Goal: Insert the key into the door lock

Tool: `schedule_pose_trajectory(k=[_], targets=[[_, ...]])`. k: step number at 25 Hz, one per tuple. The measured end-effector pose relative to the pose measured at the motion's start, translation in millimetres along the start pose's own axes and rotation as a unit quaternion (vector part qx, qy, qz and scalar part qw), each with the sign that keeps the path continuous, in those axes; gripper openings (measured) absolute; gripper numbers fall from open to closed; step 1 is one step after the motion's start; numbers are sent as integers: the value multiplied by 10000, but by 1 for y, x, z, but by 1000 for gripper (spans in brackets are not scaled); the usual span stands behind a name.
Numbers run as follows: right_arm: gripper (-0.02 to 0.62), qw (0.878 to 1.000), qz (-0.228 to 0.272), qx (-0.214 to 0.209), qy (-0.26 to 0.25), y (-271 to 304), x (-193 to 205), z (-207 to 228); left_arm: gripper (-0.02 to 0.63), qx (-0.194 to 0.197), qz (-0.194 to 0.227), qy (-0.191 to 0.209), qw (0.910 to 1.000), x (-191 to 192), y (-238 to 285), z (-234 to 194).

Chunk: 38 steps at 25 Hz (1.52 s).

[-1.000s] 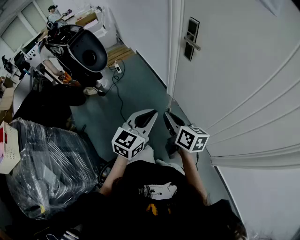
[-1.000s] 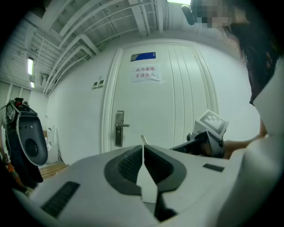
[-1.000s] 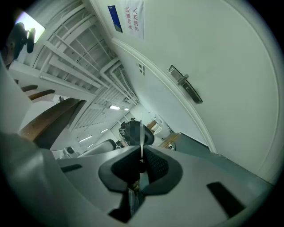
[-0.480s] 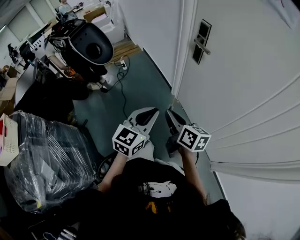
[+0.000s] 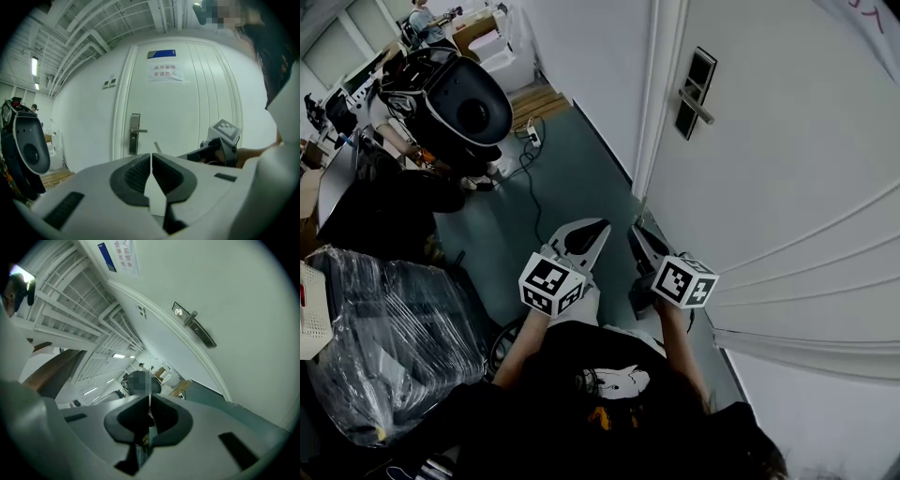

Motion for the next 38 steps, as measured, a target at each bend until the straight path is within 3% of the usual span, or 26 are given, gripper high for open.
schedule_pose_trajectory(k=[18, 27, 38], targets=[[18, 9978, 96, 570, 333, 140, -68, 27, 17, 646, -53, -87, 9979, -21, 81, -161], [18, 9949, 125, 870, 487, 203, -80, 16, 17, 980, 0, -253, 9949, -25, 89, -236], [18, 9881, 498, 1319, 616, 225, -83, 10, 17, 1654, 23, -292, 9858, -24, 107, -273]])
Point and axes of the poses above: the fingertips, and each gripper's own axes: y forward along the fingers, z to its right, x out of its underside, the point moved 6 cm from there along -y, backward along the fingers, and after that the axes turned 5 degrees about x, right-handed, at the moved point
